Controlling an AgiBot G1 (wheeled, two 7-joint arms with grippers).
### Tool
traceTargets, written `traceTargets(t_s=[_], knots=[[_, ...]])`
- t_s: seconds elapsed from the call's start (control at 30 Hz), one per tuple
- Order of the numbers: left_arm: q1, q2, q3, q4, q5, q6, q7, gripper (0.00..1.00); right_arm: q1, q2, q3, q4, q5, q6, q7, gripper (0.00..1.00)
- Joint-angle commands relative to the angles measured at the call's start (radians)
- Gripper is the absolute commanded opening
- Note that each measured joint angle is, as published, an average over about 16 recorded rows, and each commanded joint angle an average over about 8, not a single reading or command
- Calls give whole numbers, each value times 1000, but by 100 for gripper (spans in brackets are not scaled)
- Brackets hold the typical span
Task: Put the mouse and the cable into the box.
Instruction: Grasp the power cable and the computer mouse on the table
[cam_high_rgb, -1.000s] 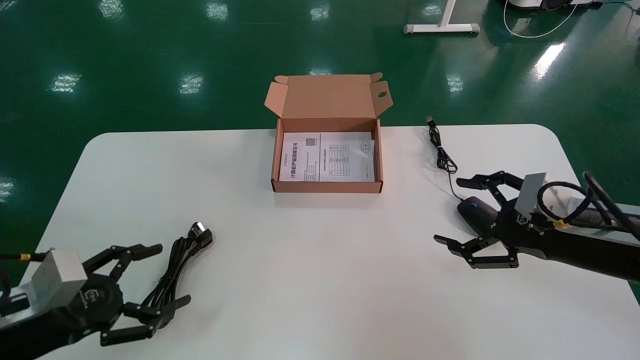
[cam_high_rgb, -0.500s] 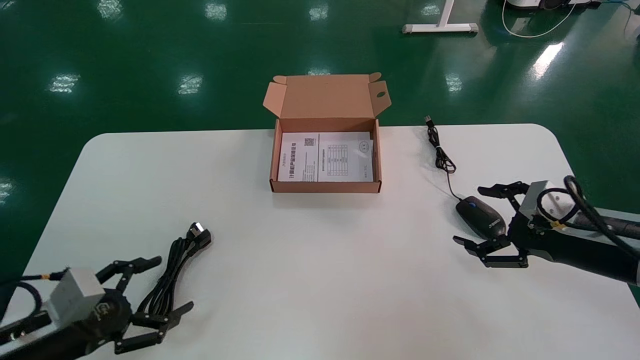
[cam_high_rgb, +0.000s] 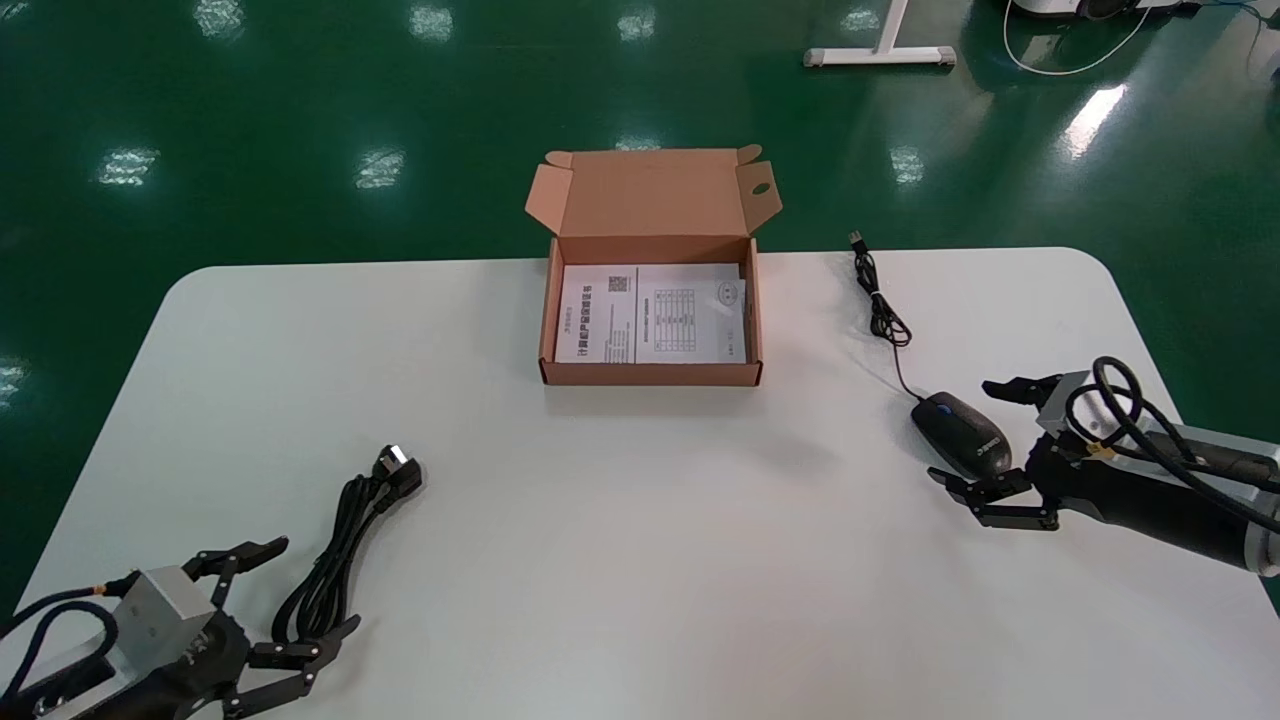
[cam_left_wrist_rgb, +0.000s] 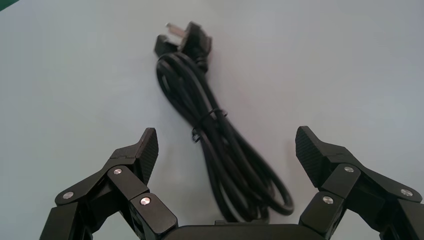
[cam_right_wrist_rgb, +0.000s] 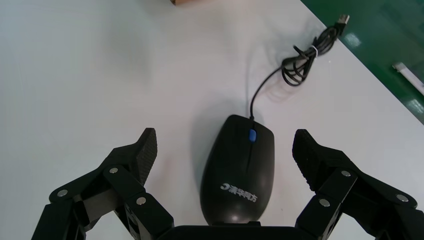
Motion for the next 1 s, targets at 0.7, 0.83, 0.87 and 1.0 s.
traceTargets(t_s=[0.7,0.83,0.87,1.0], knots=[[31,22,0,1,-31,2,-26,100,58,-102,4,-232,-14,70,-132,100],[30,21,5,0,-31,2,-36,100,71,-105,2,-267,-17,66,-136,100],[30,20,6,0,-31,2,-38,100,74,-105,1,-274,-19,66,-135,100],[29,19,9,0,-31,2,-43,100,87,-104,-3,-303,-24,67,-118,100]])
